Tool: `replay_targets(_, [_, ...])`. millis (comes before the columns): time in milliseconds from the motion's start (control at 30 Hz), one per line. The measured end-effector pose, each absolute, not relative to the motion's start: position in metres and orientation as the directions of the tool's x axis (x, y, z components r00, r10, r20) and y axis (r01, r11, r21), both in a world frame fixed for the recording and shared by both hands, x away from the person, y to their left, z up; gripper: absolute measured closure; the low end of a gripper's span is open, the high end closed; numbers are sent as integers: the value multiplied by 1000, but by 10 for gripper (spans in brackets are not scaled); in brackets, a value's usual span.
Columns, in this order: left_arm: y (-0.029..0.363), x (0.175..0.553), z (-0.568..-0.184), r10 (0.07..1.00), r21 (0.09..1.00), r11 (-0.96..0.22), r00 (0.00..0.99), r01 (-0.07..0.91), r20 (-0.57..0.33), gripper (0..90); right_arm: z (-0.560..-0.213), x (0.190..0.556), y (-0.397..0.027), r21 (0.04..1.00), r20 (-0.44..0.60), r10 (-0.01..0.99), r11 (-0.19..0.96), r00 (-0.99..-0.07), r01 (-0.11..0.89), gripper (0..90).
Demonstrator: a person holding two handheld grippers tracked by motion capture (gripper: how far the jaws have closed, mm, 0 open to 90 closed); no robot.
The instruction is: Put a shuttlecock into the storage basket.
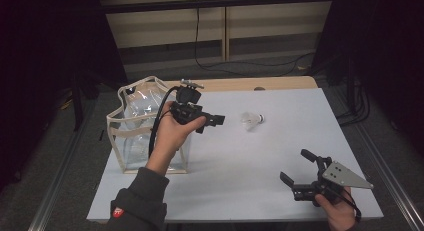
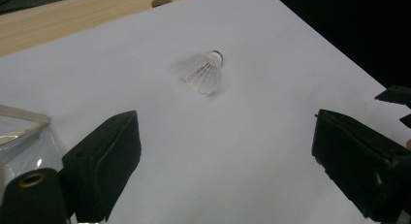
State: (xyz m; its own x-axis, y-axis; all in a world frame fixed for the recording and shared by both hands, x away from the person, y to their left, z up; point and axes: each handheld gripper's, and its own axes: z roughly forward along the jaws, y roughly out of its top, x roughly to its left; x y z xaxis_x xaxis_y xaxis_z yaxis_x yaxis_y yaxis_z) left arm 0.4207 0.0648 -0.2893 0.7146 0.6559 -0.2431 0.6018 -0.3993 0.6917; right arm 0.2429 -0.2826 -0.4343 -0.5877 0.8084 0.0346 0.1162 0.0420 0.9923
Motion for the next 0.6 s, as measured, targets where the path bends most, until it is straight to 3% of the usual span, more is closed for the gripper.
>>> replay_targets(600, [46, 418, -311, 637, 682, -434, 736, 589, -229, 104, -434, 243, -283, 992, 34, 809, 43, -586, 117, 3])
